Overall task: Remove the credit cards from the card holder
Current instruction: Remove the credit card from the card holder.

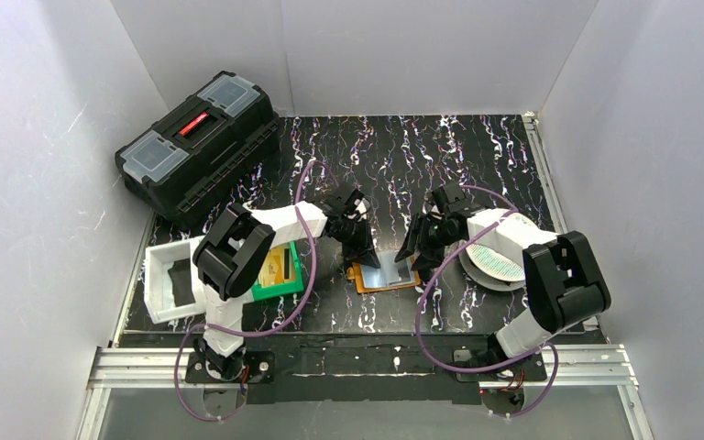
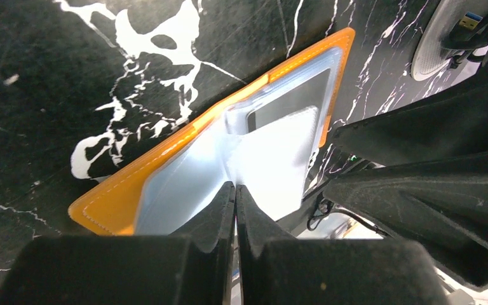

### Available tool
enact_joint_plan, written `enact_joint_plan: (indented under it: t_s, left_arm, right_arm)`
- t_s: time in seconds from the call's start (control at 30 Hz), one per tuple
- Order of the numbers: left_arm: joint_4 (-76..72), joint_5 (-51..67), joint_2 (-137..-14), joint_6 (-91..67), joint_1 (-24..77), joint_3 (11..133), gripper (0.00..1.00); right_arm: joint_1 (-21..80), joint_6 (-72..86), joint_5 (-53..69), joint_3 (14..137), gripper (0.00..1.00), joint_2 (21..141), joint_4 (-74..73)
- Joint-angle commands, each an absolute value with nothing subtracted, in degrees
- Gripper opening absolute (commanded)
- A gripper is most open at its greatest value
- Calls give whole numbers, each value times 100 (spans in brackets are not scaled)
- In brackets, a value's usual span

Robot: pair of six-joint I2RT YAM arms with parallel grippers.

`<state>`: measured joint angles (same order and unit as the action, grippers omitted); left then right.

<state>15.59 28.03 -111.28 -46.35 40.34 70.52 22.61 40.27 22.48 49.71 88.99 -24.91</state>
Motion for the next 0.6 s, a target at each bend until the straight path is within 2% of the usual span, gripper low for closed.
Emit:
enact_joint_plan:
  t_s: [0.0,0.23,0.57]
  left_arm:
    - [1162,3185,-10714,-4787,3893,6802,0]
    - [1098,3357,-10792,-4746,3884,6824,0]
    - [1232,3314,-10821,-4676,3869,6876,0]
  right_arm:
    - [2352,3973,2439,5158,59,8949,-2298]
    - [2442,4136,2913,5120,57,9202,-1926]
    - [2470,4325,3108,5086,38,9514,-1644]
